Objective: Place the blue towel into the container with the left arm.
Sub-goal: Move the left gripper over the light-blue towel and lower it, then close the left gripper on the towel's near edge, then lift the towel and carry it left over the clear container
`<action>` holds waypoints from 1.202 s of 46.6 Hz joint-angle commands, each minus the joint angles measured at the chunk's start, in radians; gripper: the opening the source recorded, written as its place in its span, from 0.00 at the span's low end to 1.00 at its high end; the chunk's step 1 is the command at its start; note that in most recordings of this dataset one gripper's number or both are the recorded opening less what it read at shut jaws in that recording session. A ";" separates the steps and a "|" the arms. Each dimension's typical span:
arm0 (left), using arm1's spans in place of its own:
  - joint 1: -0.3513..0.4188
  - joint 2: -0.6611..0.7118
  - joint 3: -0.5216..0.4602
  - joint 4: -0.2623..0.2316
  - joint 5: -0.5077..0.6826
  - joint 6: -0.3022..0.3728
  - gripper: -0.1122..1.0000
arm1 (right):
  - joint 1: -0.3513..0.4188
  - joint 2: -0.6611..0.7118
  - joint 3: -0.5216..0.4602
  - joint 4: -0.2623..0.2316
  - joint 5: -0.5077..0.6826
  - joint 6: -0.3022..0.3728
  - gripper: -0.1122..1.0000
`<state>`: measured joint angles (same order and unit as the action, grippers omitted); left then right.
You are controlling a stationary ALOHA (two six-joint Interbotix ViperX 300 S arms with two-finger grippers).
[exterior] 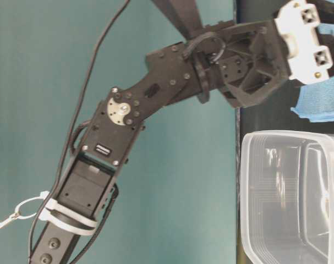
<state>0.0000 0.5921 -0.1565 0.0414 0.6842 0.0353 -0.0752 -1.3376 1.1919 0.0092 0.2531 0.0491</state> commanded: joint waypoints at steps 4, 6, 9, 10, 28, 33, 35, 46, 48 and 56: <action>0.002 0.000 0.000 0.003 0.009 -0.003 0.87 | -0.003 0.008 -0.008 0.002 -0.005 0.006 0.78; 0.002 0.003 0.003 0.003 0.023 -0.005 0.86 | -0.003 0.008 -0.008 0.002 -0.006 0.008 0.78; 0.003 0.003 0.008 0.003 0.038 -0.005 0.83 | -0.003 0.006 -0.008 0.003 -0.006 0.008 0.78; 0.003 0.003 0.009 0.003 0.041 -0.005 0.81 | -0.003 0.006 -0.008 0.003 -0.006 0.008 0.78; -0.008 -0.035 -0.043 0.003 0.149 0.006 0.15 | -0.003 0.003 -0.008 0.003 -0.006 0.008 0.78; -0.008 -0.101 -0.080 0.003 0.166 0.015 0.15 | -0.003 0.003 -0.008 0.003 -0.006 0.008 0.78; -0.009 -0.141 -0.094 0.003 0.175 0.021 0.15 | -0.003 0.003 -0.008 0.003 -0.006 0.008 0.78; -0.009 -0.374 -0.077 0.003 0.250 0.026 0.15 | -0.003 -0.002 -0.009 0.002 -0.006 0.008 0.78; -0.006 -0.411 -0.060 0.003 0.270 0.026 0.15 | -0.005 -0.002 -0.009 0.003 -0.008 0.008 0.78; 0.014 -0.563 0.075 0.005 0.327 0.026 0.15 | -0.003 -0.002 -0.008 0.002 -0.011 0.009 0.78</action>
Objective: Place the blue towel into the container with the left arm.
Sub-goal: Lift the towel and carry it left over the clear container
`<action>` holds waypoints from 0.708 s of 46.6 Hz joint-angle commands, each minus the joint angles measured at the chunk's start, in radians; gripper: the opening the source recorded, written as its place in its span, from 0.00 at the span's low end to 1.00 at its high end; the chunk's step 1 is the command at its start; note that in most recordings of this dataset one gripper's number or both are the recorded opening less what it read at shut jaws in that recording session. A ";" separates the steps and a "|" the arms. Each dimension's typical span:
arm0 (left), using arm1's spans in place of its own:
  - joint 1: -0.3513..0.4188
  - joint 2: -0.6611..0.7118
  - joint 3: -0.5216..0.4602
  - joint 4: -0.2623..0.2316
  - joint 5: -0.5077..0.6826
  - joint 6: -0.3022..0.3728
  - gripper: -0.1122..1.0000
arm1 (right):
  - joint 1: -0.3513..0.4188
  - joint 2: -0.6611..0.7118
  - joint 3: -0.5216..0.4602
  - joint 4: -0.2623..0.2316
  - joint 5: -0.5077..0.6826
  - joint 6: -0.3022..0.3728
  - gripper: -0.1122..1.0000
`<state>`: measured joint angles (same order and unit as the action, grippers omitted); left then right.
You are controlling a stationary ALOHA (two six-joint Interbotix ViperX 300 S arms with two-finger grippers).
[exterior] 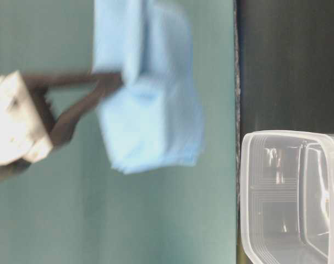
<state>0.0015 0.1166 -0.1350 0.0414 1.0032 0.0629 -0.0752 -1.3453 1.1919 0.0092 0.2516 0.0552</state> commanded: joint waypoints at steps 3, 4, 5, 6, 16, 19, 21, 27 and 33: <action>0.023 -0.132 0.129 0.005 0.005 -0.002 0.15 | -0.003 0.008 -0.008 0.002 -0.008 0.003 0.78; 0.026 -0.143 0.150 0.005 0.002 -0.002 0.15 | -0.003 0.008 -0.008 0.003 -0.008 0.003 0.78; 0.028 -0.153 0.170 0.003 -0.002 -0.003 0.15 | -0.003 0.008 -0.006 0.003 -0.008 0.003 0.78; 0.031 -0.163 0.189 0.005 -0.008 -0.003 0.15 | -0.003 0.009 -0.006 0.003 -0.008 0.003 0.78; 0.037 -0.229 0.374 0.005 -0.138 -0.003 0.15 | -0.003 0.011 -0.005 0.003 -0.012 0.003 0.78; 0.035 -0.235 0.408 0.005 -0.166 -0.005 0.15 | -0.005 0.011 -0.003 0.002 -0.012 0.003 0.78; 0.035 -0.235 0.426 0.005 -0.175 -0.005 0.15 | -0.003 0.012 -0.003 0.003 -0.012 0.003 0.78; 0.034 -0.227 0.465 0.005 -0.190 -0.011 0.15 | -0.003 0.011 0.000 0.002 -0.012 0.005 0.78; 0.032 -0.212 0.489 0.005 -0.192 -0.014 0.15 | -0.005 0.012 0.002 0.003 -0.012 0.005 0.78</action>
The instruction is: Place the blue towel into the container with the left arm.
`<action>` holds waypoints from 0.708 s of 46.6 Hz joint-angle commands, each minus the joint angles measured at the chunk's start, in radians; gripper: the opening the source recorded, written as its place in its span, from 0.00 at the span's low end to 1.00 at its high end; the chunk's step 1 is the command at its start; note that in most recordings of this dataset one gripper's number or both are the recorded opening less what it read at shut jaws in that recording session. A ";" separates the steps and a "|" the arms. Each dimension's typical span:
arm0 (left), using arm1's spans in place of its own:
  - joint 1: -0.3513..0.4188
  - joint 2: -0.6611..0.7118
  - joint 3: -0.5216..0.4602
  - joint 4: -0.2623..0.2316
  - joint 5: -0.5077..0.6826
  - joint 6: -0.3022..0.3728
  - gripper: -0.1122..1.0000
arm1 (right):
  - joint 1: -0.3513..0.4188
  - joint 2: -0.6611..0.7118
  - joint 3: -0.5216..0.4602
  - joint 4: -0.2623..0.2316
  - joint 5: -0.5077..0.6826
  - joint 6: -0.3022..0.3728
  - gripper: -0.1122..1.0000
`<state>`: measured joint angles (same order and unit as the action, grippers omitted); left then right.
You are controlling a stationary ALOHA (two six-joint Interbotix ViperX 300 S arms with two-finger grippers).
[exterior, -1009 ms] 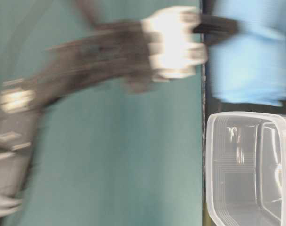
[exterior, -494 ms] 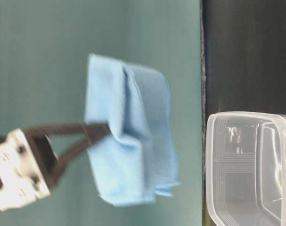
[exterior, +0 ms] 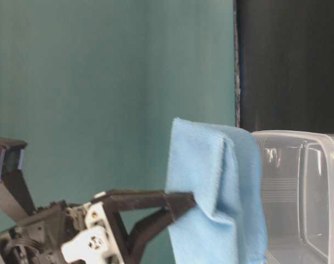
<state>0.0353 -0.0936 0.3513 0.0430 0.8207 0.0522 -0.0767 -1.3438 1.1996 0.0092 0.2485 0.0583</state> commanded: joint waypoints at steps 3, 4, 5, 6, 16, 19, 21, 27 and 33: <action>-0.003 0.006 0.011 0.003 -0.015 -0.002 0.15 | -0.002 0.011 -0.005 0.003 -0.009 0.002 0.78; -0.003 0.008 0.014 0.003 -0.018 0.000 0.15 | -0.002 0.011 -0.005 0.003 -0.011 0.002 0.78; -0.005 0.011 0.017 0.003 -0.026 0.000 0.15 | -0.002 0.011 -0.005 0.003 -0.011 0.002 0.78; -0.008 0.012 0.020 0.002 -0.031 0.000 0.15 | -0.002 0.011 -0.003 0.003 -0.009 0.002 0.78; -0.009 0.034 0.044 0.003 -0.064 -0.008 0.16 | -0.002 0.011 0.002 0.003 -0.014 0.002 0.78; -0.005 0.040 0.048 0.003 -0.064 -0.014 0.17 | -0.002 0.012 0.002 0.002 -0.018 0.002 0.78; 0.000 0.041 0.048 0.003 -0.064 -0.021 0.24 | -0.003 0.011 0.002 0.003 -0.020 0.002 0.78; 0.008 0.049 0.051 0.003 -0.077 -0.049 0.59 | -0.002 0.012 0.002 0.003 -0.021 0.002 0.78; 0.011 0.046 0.057 0.003 -0.126 -0.095 0.88 | -0.002 0.011 0.003 0.003 -0.021 0.002 0.78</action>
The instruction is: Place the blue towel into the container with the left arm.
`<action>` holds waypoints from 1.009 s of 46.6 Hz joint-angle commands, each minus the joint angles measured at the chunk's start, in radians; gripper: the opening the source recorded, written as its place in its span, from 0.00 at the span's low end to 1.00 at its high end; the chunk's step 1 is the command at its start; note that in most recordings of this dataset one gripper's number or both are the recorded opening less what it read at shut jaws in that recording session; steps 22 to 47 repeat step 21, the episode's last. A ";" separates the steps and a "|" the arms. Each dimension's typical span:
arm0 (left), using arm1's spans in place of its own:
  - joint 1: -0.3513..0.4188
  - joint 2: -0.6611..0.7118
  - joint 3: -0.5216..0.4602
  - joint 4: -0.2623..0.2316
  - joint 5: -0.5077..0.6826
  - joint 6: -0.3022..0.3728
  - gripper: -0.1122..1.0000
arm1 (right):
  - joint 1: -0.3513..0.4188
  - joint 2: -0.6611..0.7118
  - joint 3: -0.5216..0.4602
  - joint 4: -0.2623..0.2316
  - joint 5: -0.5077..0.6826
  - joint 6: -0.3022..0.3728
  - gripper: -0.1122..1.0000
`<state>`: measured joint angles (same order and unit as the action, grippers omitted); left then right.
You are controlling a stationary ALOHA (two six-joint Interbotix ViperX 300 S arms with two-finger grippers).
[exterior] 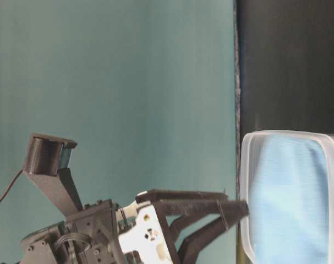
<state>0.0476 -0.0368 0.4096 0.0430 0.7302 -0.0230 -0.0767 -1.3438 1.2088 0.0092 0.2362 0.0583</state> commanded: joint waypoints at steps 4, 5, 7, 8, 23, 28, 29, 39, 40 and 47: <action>-0.002 -0.020 0.008 0.003 -0.080 -0.058 0.91 | -0.002 0.011 -0.006 0.003 -0.009 0.002 0.78; -0.002 -0.023 0.009 0.003 -0.091 -0.067 0.90 | -0.002 0.011 -0.006 0.003 -0.009 0.002 0.78; -0.003 -0.035 0.015 0.003 -0.114 -0.081 0.89 | -0.002 0.011 -0.006 0.002 -0.011 0.002 0.78; -0.003 -0.041 0.018 0.003 -0.126 -0.087 0.88 | -0.002 0.011 -0.006 0.002 -0.012 0.002 0.78; -0.028 -0.235 0.104 0.003 -0.272 -0.094 0.87 | -0.003 0.009 -0.006 0.003 -0.023 0.000 0.78; -0.028 -0.235 0.104 0.003 -0.272 -0.094 0.87 | -0.003 0.009 -0.006 0.003 -0.023 0.000 0.78; -0.028 -0.235 0.104 0.003 -0.272 -0.094 0.87 | -0.003 0.009 -0.006 0.003 -0.023 0.000 0.78; -0.028 -0.235 0.104 0.003 -0.272 -0.094 0.87 | -0.003 0.009 -0.006 0.003 -0.023 0.000 0.78; -0.028 -0.235 0.104 0.003 -0.272 -0.094 0.87 | -0.003 0.009 -0.006 0.003 -0.023 0.000 0.78; -0.028 -0.235 0.104 0.003 -0.272 -0.094 0.87 | -0.003 0.009 -0.006 0.003 -0.023 0.000 0.78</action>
